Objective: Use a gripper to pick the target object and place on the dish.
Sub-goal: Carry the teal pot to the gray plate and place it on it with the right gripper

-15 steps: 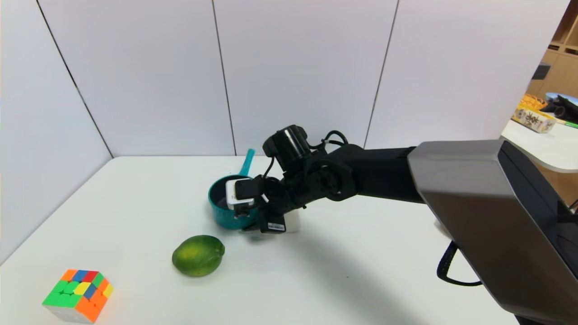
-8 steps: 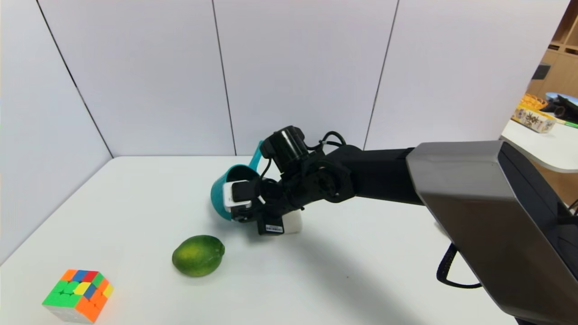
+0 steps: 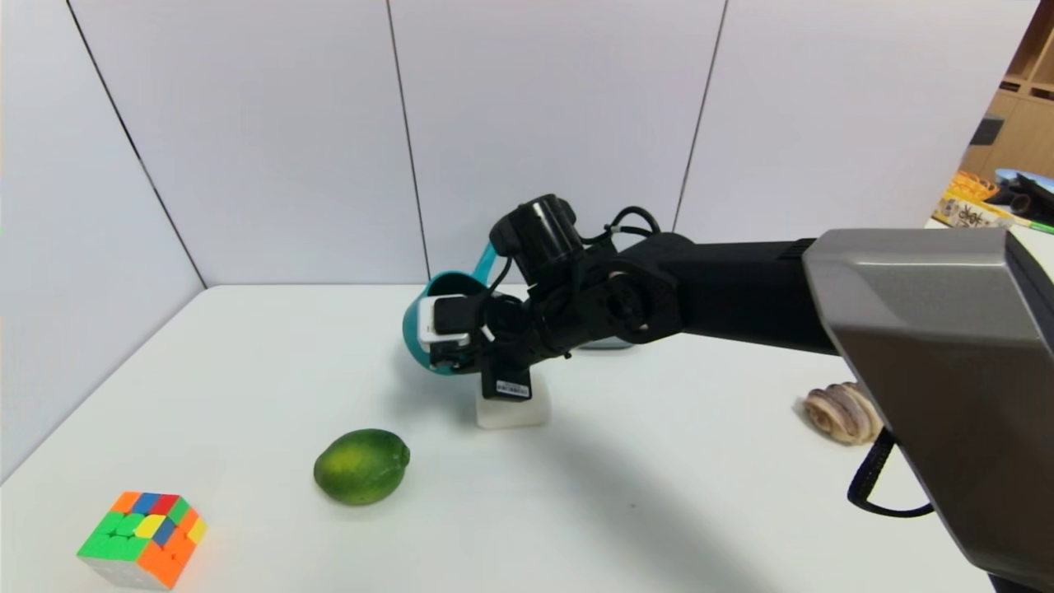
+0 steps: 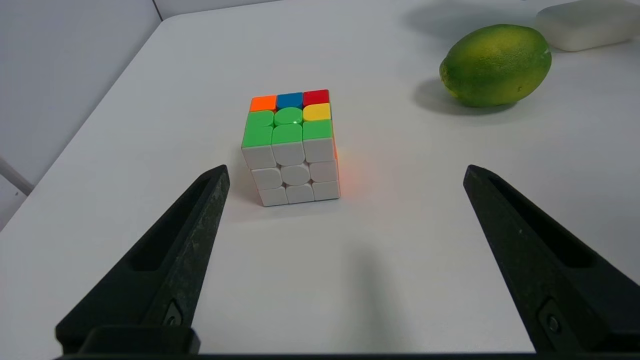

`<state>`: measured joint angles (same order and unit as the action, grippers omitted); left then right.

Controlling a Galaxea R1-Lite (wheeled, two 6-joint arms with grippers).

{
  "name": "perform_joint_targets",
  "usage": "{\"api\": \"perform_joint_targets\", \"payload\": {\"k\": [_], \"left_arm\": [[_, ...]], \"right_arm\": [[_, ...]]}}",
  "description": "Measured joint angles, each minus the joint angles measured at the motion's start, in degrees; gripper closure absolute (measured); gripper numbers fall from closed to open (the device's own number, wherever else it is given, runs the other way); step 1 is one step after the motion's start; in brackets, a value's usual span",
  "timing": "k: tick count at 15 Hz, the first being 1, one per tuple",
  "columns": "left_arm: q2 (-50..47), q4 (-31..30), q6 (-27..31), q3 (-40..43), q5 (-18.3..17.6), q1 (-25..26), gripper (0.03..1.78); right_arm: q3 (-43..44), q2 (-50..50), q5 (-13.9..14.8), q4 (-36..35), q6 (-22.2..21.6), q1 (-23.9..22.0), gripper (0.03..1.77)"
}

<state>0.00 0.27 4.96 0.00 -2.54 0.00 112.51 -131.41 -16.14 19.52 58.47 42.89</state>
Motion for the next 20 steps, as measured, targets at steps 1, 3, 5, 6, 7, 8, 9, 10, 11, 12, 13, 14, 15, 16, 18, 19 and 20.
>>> {"api": "perform_joint_targets", "payload": {"k": [1,3,5,6,7,8,9,10,11,12,13,14,15,16,18,19,20], "left_arm": [[0.0,0.0,0.02,0.0,0.0,0.0,0.12],[0.0,0.0,0.02,0.0,0.01,0.0,0.12],[0.0,-0.02,0.02,0.0,0.01,0.0,0.12],[0.0,0.0,0.0,0.0,0.0,0.0,0.12],[0.0,0.0,0.0,0.0,0.01,0.0,0.12],[0.0,0.0,0.02,0.0,0.0,0.0,0.12],[0.0,0.0,0.02,0.0,0.01,0.0,0.12],[0.0,0.0,0.02,0.0,0.0,0.0,0.12],[0.0,0.0,0.02,0.0,0.0,0.0,0.12],[0.0,0.0,0.0,0.0,0.01,0.0,0.12],[0.0,0.0,0.0,0.0,0.0,0.0,0.12],[0.0,-0.02,0.0,0.0,0.01,0.0,0.12],[0.0,0.0,0.02,0.0,0.0,0.0,0.12],[0.0,-0.02,0.0,0.0,0.04,0.0,0.12],[0.0,0.0,0.02,0.0,0.04,0.0,0.12],[0.0,0.0,0.0,0.0,0.01,0.0,0.12],[0.0,-0.02,0.0,0.0,0.0,0.0,0.12]], "right_arm": [[0.0,0.84,0.24,0.02,-0.3,-0.39,1.7],[-0.02,2.23,1.18,0.18,-0.37,-1.66,1.7],[-0.1,3.27,4.1,1.32,-0.43,-3.28,1.7],[-0.1,3.61,6.25,1.56,-0.45,-4.22,1.7],[-0.1,3.85,8.13,1.6,-0.5,-5.02,1.7],[-0.1,4.01,9.73,1.67,-0.59,-5.95,1.7],[-0.1,4.02,10.3,1.65,-0.73,-7.01,1.7],[-0.1,4.01,10.58,1.65,-1.13,-8.19,1.7],[-0.1,3.9,10.87,1.67,-1.44,-9.42,1.7],[-0.1,3.66,11.57,1.71,-1.57,-10.69,1.7],[-0.1,3.33,12.67,1.69,-1.58,-11.64,1.7],[-0.1,3.0,13.86,1.69,-1.58,-12.26,1.7],[-0.1,2.61,15.26,1.67,-1.58,-12.96,1.7],[-0.1,2.12,16.47,1.62,-1.58,-13.59,1.7],[-0.1,1.15,17.18,1.65,-1.58,-14.62,1.7],[-0.1,0.71,17.19,1.62,-1.58,-15.02,1.7],[-0.1,0.27,17.18,1.65,-1.58,-15.19,1.7]]}}
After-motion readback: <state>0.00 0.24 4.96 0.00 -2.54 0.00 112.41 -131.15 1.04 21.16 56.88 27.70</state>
